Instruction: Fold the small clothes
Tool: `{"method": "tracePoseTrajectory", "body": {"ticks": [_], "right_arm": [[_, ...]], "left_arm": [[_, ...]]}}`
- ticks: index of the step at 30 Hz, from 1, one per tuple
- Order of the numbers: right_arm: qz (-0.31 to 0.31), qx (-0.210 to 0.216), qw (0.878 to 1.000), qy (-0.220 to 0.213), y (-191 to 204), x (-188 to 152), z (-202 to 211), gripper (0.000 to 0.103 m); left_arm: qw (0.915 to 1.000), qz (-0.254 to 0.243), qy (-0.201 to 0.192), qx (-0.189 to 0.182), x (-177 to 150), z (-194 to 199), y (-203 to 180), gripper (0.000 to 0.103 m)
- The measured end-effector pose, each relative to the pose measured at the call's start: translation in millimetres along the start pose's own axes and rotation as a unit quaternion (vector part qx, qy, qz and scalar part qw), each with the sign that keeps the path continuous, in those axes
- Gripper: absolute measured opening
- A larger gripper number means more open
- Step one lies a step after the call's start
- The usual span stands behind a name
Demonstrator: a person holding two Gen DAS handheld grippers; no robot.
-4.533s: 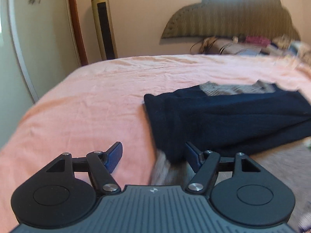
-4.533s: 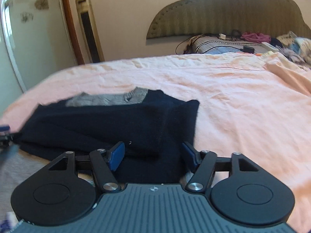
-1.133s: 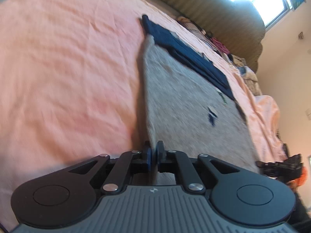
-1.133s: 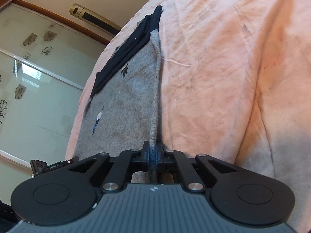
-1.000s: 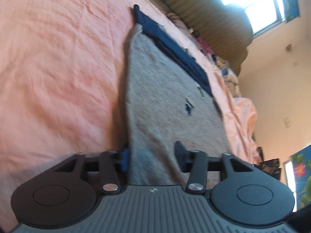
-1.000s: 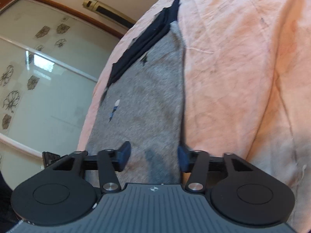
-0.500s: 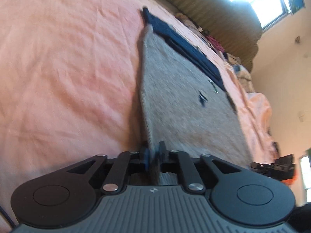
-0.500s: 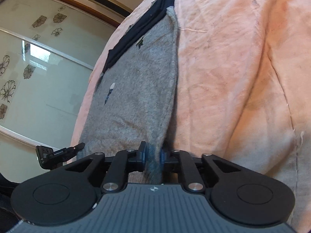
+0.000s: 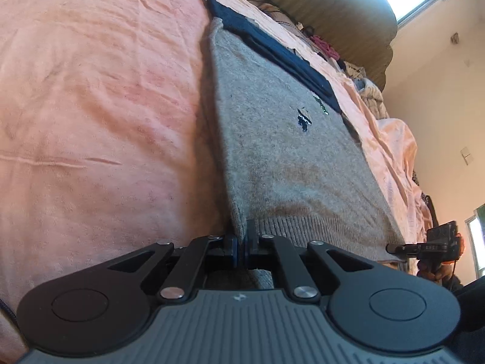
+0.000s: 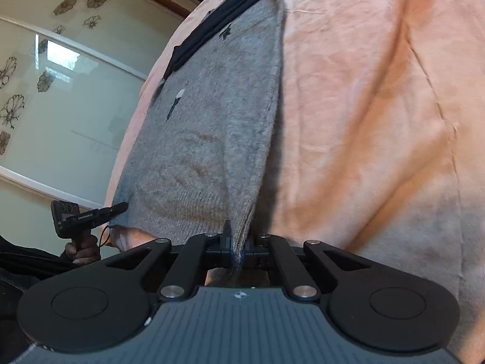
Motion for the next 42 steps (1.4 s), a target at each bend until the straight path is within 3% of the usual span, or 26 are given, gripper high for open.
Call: {"method": "tracePoseTrajectory", "body": {"ticks": [3,6,7,9,10,11,12,15,18,20,21,24,26,28,31,32,34,36,38,41,42], "right_arm": [[0.01,-0.009,1.0,-0.006,6.5,3.8,-0.3,0.005],[0.048,-0.034,0.997,-0.06,25.7,28.0,12.0,0.048],[0.058,-0.036,0.993,-0.092,34.4,44.0,13.4,0.07],[0.073,-0.045,0.986,-0.144,51.8,75.9,4.2,0.075],[0.082,-0.06,0.981,-0.164,60.9,94.3,-9.4,0.074],[0.094,-0.075,0.977,-0.174,69.3,110.9,-27.2,0.074],[0.102,-0.087,0.975,-0.18,76.0,125.2,-45.7,0.074],[0.115,-0.15,0.963,-0.191,91.3,166.5,-116.9,0.074],[0.206,-0.247,0.922,-0.215,100.8,176.3,-162.8,0.078],[0.268,-0.304,0.888,-0.217,100.3,172.5,-178.2,0.093],[0.277,-0.311,0.881,-0.223,95.7,170.0,-174.4,0.098],[0.236,-0.293,0.896,-0.237,67.5,176.4,-134.9,0.102],[0.216,-0.256,0.909,-0.248,54.7,177.6,-113.3,0.102],[0.213,-0.274,0.905,-0.245,51.5,178.3,-112.7,0.102],[0.243,-0.347,0.877,-0.225,70.1,173.2,-127.3,0.102],[0.243,-0.339,0.879,-0.23,80.5,172.7,-129.0,0.102],[0.258,-0.279,0.893,-0.243,104.3,171.0,-130.1,0.103],[0.269,-0.259,0.895,-0.242,119.6,179.5,-142.5,0.103],[0.273,-0.28,0.892,-0.228,121.8,196.0,-162.0,0.103],[0.243,-0.32,0.894,-0.199,93.0,216.3,-183.1,0.103],[0.261,-0.307,0.889,-0.218,85.6,214.3,-179.6,0.103]], "left_arm": [[0.9992,-0.039,0.01,-0.007,8.1,6.1,-3.7,0.006],[0.9974,-0.063,-0.021,-0.026,40.8,23.6,-14.3,0.009],[0.996,-0.072,-0.047,-0.022,56.0,26.6,-20.3,0.018],[0.9906,-0.084,-0.107,-0.01,88.5,22.2,-36.4,0.065],[0.9865,-0.089,-0.137,0.009,105.1,10.9,-46.7,0.1],[0.9814,-0.086,-0.167,0.04,118.7,-6.1,-56.3,0.103],[0.9779,-0.084,-0.178,0.071,129.1,-27.9,-65.0,0.103],[0.9697,-0.116,-0.146,0.158,147.8,-104.0,-87.9,0.102],[0.9461,-0.183,-0.129,0.234,145.3,-153.2,-95.3,0.102],[0.9394,-0.201,-0.09,0.263,138.0,-168.3,-81.9,0.103],[0.9394,-0.21,-0.093,0.255,136.9,-163.0,-81.0,0.103],[0.9385,-0.242,-0.076,0.234,125.2,-147.0,-64.1,0.103],[0.9395,-0.25,-0.074,0.222,121.1,-136.0,-55.1,0.103],[0.9424,-0.247,-0.076,0.213,120.2,-130.5,-52.4,0.103],[0.9327,-0.257,-0.09,0.236,117.6,-125.2,-67.8,0.103],[0.9331,-0.267,-0.105,0.217,118.9,-121.1,-79.5,0.103],[0.9314,-0.288,-0.127,0.183,125.2,-119.9,-97.4,0.103],[0.9196,-0.313,-0.135,0.194,135.8,-133.1,-111.9,0.103],[0.9108,-0.323,-0.127,0.223,152.7,-155.9,-114.9,0.103],[0.9189,-0.286,-0.081,0.259,171.8,-184.2,-85.8,0.103],[0.9294,-0.267,-0.075,0.244,173.2,-185.9,-71.0,0.103]]}}
Point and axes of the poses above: each gripper's, at about its wrist camera, not at the fingertips, and z roughly against the way its jaws point, y to its left, x to its top, the point moved 4 cm from there along -z, roughly the way its jaws point, and after that the axes turned 6 degrees about -z, right-handed, at the moved point
